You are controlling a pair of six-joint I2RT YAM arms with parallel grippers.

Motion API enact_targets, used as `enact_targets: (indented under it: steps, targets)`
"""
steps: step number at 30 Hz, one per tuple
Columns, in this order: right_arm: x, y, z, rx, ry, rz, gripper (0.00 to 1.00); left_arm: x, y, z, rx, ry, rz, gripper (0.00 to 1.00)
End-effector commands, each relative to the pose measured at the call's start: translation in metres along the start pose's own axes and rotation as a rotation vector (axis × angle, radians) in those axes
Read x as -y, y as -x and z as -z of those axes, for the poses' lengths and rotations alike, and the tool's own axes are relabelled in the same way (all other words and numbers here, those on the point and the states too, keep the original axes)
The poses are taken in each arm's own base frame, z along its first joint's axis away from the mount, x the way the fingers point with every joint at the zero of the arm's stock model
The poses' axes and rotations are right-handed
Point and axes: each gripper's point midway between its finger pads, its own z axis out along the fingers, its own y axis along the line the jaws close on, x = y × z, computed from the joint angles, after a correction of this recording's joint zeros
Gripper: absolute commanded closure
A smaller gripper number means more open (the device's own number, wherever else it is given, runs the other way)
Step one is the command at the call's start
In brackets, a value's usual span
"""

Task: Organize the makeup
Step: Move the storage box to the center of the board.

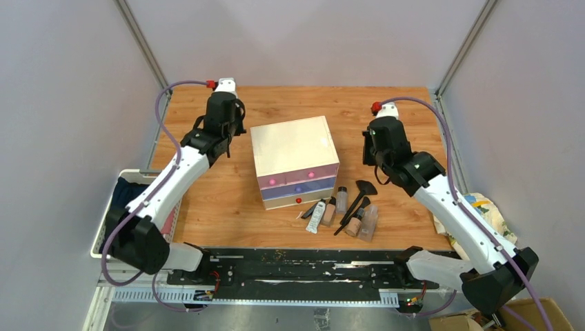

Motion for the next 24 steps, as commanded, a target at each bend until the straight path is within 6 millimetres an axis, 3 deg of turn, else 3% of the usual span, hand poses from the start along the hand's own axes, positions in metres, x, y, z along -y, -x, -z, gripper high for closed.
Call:
enact_targets:
  steps: [1, 7, 15, 24]
  targets:
    - [-0.06, -0.034, 0.02, -0.099, 0.294, -0.046, 1.0, 0.001, 0.021, -0.024, 0.04, 0.057, -0.035, 1.0]
    - [-0.106, -0.07, 0.038, -0.191, 0.469, -0.056, 1.0, 0.006, 0.022, -0.053, 0.027, 0.076, -0.094, 1.0]
    - [-0.147, -0.11, 0.058, -0.288, 0.549, 0.007, 1.0, 0.02, 0.002, -0.079, -0.015, 0.029, -0.107, 1.0]
    - [-0.18, -0.14, 0.023, -0.38, 0.502, 0.096, 1.0, 0.028, -0.02, -0.08, -0.047, -0.029, -0.078, 1.0]
